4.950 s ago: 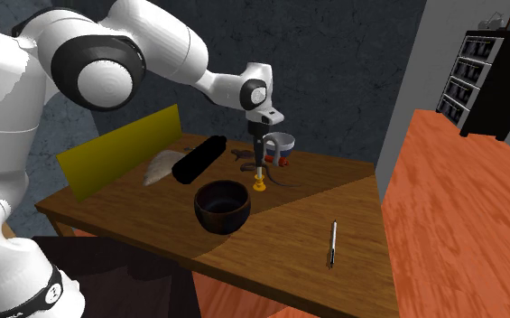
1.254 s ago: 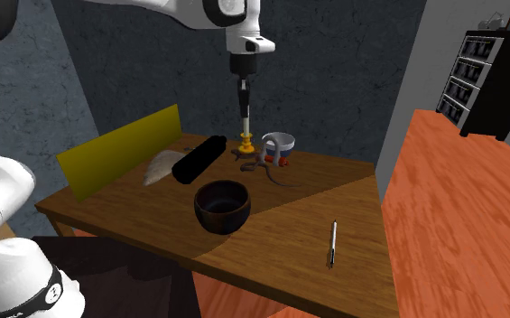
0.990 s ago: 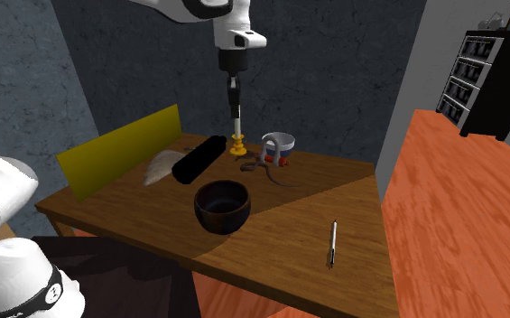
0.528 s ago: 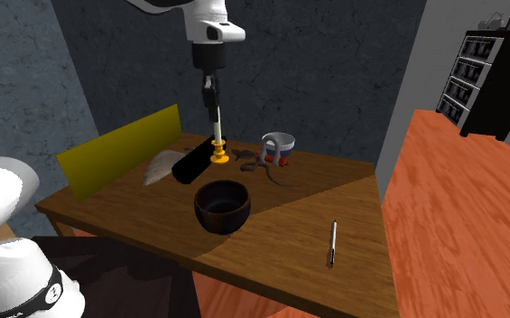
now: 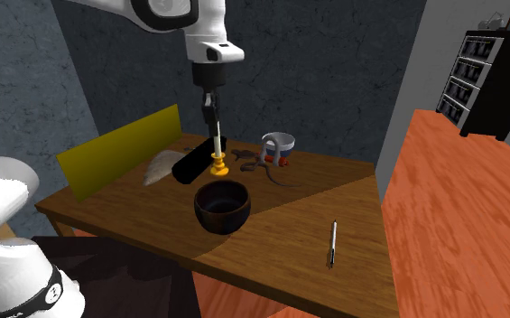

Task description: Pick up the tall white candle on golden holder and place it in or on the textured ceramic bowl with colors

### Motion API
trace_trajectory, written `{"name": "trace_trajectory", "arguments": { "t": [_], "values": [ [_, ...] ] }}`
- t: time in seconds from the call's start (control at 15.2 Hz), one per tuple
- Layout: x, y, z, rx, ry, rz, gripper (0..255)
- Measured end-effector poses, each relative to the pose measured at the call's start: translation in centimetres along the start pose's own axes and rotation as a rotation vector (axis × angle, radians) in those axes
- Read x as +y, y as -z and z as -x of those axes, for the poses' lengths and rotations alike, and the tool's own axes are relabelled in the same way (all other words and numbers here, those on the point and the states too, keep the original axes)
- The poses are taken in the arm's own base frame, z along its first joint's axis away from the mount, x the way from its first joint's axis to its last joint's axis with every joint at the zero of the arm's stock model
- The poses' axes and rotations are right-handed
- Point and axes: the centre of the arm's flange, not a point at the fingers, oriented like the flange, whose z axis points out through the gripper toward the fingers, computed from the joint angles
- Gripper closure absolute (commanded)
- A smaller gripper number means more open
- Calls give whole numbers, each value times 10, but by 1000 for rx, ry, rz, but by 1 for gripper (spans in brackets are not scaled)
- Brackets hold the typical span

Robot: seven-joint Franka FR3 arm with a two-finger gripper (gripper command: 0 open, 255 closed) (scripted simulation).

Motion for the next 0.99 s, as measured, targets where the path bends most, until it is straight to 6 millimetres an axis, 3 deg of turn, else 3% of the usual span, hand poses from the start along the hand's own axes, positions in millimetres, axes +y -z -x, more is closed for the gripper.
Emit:
{"name": "trace_trajectory", "arguments": {
  "t": [0.99],
  "values": [
    [0,-79,0,0,0,0,255]
  ]
}}
